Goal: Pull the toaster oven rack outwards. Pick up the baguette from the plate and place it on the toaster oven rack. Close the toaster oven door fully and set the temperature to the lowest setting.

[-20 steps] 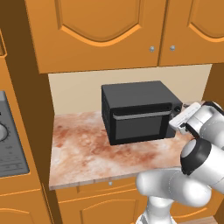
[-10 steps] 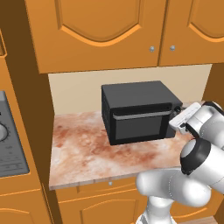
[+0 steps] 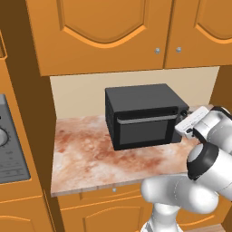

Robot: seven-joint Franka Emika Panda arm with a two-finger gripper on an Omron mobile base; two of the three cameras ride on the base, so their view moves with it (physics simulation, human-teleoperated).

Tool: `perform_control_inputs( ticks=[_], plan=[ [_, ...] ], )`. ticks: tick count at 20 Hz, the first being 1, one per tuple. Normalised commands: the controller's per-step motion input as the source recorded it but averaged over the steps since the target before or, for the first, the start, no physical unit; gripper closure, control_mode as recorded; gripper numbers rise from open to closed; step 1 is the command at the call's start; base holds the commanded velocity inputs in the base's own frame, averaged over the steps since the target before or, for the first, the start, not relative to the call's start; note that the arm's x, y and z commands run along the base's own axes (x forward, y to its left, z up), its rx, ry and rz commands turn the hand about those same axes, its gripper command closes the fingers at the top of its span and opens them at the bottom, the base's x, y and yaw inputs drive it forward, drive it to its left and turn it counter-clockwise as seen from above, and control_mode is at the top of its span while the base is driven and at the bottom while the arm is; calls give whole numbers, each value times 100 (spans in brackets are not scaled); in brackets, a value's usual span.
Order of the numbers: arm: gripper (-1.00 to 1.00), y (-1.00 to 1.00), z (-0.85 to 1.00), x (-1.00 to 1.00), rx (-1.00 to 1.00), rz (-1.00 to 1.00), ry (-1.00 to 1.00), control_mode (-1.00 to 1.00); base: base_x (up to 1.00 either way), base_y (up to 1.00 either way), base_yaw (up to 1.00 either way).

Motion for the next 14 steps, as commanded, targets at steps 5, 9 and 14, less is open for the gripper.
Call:
perform_control_inputs(
  ticks=[5,9,14],
  plan=[
    [100,17,0,0,-9,-7,-7,-100,0,0,0],
    [100,11,0,6,-2,-3,1,-100,0,0,0],
    [100,7,0,2,-5,-2,-2,-100,0,0,0]
  ],
)
